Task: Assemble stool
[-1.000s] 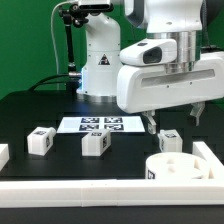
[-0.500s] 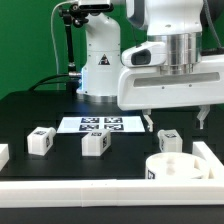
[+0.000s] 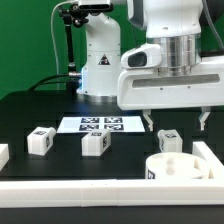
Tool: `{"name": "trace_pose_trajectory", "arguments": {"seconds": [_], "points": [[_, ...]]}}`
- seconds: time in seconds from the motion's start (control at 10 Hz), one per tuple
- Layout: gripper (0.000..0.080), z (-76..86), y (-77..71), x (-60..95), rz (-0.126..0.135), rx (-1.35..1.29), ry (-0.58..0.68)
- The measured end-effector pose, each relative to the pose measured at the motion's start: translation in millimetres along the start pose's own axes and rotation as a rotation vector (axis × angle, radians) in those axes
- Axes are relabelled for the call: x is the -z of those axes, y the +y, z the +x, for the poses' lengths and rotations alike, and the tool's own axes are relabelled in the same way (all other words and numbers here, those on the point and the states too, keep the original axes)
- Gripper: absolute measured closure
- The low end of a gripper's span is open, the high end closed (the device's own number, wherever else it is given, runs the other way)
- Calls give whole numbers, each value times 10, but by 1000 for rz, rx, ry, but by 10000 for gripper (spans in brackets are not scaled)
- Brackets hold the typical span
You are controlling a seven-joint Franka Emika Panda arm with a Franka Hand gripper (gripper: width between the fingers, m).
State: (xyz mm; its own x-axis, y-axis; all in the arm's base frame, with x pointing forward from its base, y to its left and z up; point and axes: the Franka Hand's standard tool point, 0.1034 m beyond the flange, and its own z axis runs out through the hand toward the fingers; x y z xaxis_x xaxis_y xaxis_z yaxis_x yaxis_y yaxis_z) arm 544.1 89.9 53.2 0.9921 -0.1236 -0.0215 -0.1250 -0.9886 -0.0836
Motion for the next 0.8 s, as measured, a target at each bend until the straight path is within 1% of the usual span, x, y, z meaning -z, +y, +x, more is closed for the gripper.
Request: {"name": "trace_pose_trajectory", "arguments": {"seconds": [0.1, 0.2, 0.4, 0.6, 0.7, 0.8], "points": [[150, -65, 78, -10, -3, 5, -89], [150, -54, 65, 3, -6, 7, -140], [150, -82, 79, -5, -16, 5, -276], [150, -119, 116, -42, -26, 2, -412], [150, -111, 142, -72, -27, 1, -471], [150, -145, 145, -71, -31, 1, -530]]}}
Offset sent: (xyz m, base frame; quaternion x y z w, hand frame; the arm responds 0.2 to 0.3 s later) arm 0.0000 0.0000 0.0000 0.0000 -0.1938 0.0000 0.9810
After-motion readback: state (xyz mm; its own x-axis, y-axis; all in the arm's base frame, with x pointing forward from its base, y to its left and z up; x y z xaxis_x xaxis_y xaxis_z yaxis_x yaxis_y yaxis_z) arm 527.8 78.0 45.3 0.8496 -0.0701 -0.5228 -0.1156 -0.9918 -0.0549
